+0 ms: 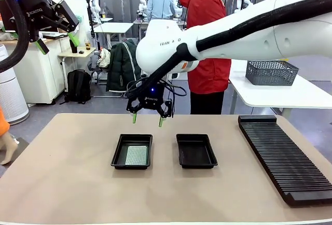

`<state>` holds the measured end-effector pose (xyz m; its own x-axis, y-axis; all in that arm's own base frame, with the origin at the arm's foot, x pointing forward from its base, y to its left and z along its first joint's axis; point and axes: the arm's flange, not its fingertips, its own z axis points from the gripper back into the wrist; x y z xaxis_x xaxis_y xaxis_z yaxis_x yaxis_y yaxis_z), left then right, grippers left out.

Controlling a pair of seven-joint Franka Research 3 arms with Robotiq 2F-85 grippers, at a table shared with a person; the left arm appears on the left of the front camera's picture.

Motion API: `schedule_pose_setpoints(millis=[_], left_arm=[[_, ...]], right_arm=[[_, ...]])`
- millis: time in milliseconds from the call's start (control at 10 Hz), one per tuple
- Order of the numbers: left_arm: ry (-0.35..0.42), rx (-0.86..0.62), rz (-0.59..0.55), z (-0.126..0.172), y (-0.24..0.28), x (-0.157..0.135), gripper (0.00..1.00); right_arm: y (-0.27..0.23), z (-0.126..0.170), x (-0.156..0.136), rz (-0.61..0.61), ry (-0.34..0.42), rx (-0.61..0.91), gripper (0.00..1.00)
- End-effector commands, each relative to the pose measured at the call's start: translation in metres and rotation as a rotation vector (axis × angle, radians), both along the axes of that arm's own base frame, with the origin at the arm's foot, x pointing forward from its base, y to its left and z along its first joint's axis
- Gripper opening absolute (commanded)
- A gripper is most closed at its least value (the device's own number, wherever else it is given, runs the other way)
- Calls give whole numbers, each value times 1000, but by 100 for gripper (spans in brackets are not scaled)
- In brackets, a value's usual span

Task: Inspect and transfer BCBs to ESD trays.
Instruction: Pick up the Blank PCB from the PCB Rack and place it in the left ESD tray.

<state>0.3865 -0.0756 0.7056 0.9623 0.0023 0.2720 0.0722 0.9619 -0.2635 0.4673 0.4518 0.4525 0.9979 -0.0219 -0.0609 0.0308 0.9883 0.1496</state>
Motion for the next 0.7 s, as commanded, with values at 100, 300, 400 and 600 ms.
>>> schedule_pose_setpoints(millis=[100, 300, 400, 600], left_arm=[[0, -3, 3, -1, 1, -1, 100], [0, -3, 3, -1, 1, -1, 100], [0, -3, 3, -1, 1, -1, 100], [0, -3, 3, -1, 1, -1, 100]], right_arm=[[-7, 9, -8, 1, -23, -57, 100], [-8, 11, -6, -27, -50, -80, 100], [-4, 9, -4, 15, -13, -29, 100], [-4, 9, -4, 15, -13, -29, 100]])
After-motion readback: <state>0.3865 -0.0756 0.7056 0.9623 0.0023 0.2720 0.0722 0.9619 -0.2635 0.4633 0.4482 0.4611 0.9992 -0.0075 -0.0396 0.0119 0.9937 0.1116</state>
